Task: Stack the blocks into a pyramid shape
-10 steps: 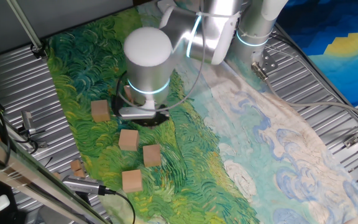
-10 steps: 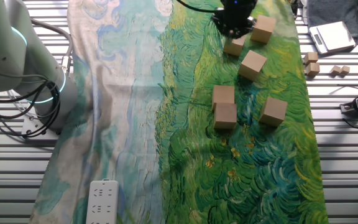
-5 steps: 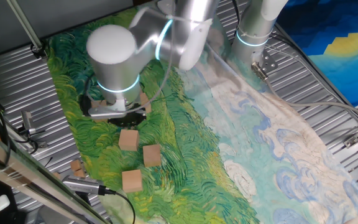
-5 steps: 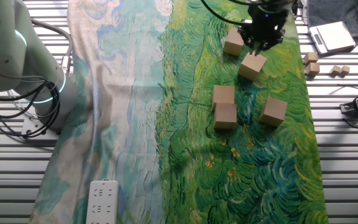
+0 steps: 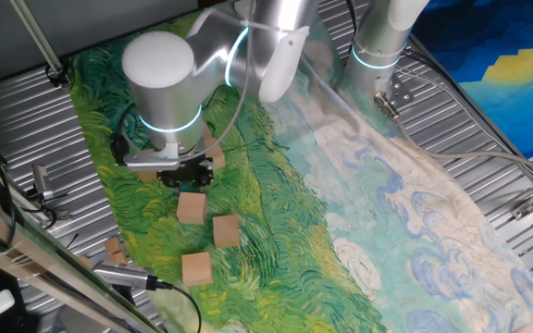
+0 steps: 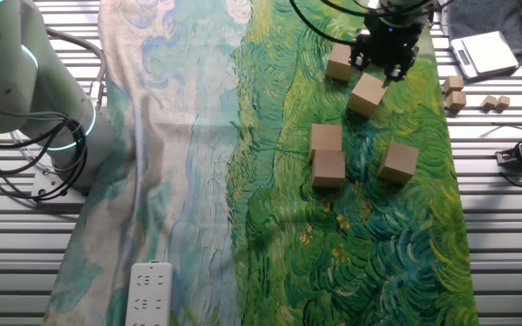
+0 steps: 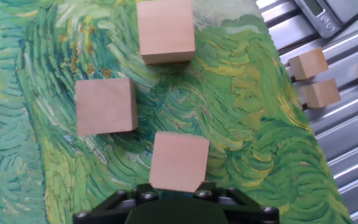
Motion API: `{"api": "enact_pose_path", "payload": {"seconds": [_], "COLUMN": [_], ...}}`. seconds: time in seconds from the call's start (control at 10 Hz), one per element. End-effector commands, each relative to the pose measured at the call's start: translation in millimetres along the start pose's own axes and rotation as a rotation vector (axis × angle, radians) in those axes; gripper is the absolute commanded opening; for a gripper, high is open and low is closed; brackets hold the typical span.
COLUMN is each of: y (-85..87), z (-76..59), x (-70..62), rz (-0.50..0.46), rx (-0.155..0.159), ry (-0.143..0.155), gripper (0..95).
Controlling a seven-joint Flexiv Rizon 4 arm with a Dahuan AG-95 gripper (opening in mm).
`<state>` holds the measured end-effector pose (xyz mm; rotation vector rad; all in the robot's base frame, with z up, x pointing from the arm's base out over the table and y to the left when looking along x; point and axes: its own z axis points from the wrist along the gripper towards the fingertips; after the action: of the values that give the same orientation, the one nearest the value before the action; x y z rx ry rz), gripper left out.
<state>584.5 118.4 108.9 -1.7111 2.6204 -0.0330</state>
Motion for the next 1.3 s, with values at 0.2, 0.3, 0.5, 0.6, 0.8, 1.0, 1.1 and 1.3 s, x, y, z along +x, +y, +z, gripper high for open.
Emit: {"api": "enact_pose_path", "payload": {"seconds": [0.2, 0.3, 0.5, 0.6, 0.8, 1.0, 1.1, 1.3], "y": [0.9, 0.4, -0.5, -1.0, -1.2, 0.2, 1.8, 5.2], "z": [2.3, 6.3, 14.3, 22.4, 27.8, 35.3, 38.6, 46.7], "x": [1.3, 1.7, 2.6, 3.5, 4.0, 2.7, 1.0, -2.2], "rz": [-0.004, -0.009, -0.016, -0.007, 0.005, 0.035, 0.043, 0.053], "rx": [0.004, 0.005, 0.011, 0.013, 0.014, 0.015, 0.018, 0.027], "ry": [-0.001, -0.002, -0.006, -0.011, -0.012, -0.009, -0.009, -0.013], "gripper": [95.0, 95.0, 95.0, 95.0, 95.0, 95.0, 95.0, 95.0]}}
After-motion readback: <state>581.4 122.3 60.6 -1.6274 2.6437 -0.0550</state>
